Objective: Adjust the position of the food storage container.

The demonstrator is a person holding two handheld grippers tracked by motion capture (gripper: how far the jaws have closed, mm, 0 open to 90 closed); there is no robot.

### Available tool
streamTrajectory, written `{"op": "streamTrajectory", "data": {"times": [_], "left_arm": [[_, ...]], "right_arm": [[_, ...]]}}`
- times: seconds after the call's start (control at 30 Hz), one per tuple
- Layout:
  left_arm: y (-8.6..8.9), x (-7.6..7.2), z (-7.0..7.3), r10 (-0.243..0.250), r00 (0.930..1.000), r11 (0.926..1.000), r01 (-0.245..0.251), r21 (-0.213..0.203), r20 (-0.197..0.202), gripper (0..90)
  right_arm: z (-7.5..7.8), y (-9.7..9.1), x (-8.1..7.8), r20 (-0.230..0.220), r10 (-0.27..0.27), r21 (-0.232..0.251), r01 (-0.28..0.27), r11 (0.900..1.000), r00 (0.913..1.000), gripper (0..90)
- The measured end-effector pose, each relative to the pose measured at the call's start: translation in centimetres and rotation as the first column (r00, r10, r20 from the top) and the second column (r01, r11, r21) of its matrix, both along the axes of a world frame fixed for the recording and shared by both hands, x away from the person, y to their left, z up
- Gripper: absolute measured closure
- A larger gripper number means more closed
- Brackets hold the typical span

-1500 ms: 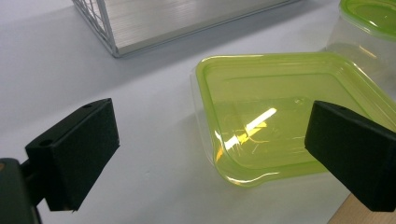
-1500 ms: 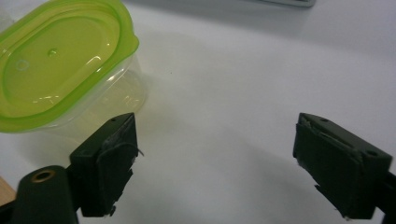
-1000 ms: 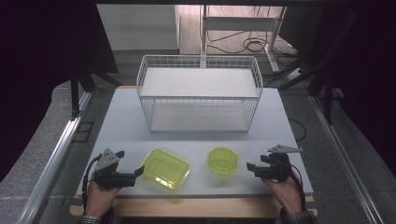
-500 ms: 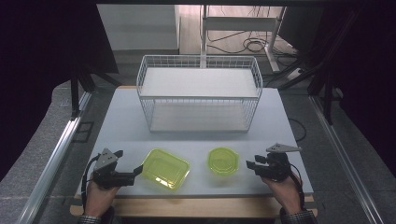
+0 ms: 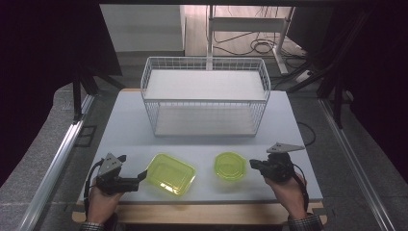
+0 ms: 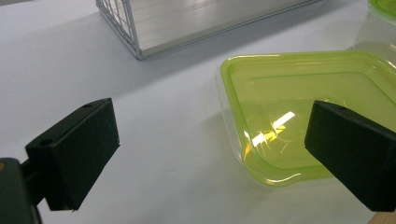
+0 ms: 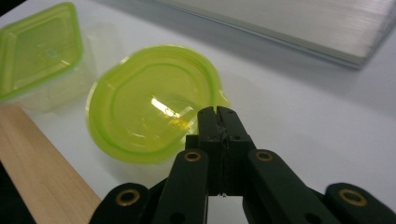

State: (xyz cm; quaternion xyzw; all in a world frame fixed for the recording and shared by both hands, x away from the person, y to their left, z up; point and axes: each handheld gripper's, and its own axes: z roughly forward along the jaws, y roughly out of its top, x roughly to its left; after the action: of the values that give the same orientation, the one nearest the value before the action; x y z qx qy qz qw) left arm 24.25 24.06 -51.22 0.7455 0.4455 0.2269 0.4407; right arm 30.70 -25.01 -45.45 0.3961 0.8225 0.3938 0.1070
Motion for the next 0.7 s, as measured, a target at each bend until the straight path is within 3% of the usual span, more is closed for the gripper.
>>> {"op": "streamTrajectory", "data": {"times": [0.43, 0.7], "left_arm": [[-0.1, 0.0, 0.0, 0.007, 1.0000, 0.9998, -0.007, 0.016, -0.004, 3.0], [0.1, 0.0, 0.0, 0.015, 0.9999, 0.9998, -0.015, 0.015, -0.001, 3.0]], "right_arm": [[0.6, 4.9, 0.3, -0.008, 0.118, 0.022, -0.118, 0.9928, 0.9930, 89.2], [-0.2, 9.4, 1.2, -0.023, 0.202, -0.003, -0.202, 0.9794, 0.9791, 89.2]]}}
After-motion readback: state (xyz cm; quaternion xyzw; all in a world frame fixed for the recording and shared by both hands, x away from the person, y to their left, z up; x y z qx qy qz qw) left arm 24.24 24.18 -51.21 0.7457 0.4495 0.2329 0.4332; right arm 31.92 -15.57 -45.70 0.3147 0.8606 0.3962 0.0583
